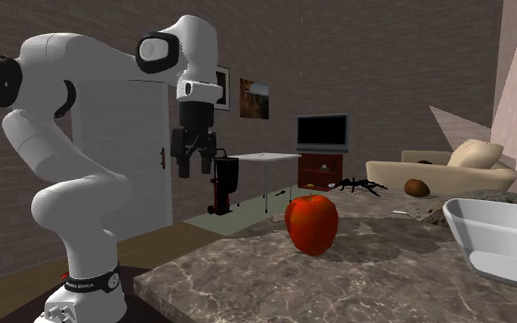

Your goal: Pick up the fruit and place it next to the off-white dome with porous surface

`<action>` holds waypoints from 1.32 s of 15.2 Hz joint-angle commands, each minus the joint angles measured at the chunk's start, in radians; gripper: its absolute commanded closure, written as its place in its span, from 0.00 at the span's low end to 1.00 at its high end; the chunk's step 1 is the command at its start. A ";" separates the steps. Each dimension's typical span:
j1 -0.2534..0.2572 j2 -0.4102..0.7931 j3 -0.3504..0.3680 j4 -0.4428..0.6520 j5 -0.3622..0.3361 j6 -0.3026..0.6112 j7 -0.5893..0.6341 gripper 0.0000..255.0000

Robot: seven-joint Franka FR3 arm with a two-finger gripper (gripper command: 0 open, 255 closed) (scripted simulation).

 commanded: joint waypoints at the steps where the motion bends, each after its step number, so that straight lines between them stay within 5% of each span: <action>1: 0.000 0.000 0.000 0.000 0.000 0.000 0.000 0.00; 11: 0.121 0.224 -0.159 0.072 0.035 0.387 -0.384 0.00; 20: 0.282 0.449 -0.292 0.246 0.226 0.600 -0.788 0.00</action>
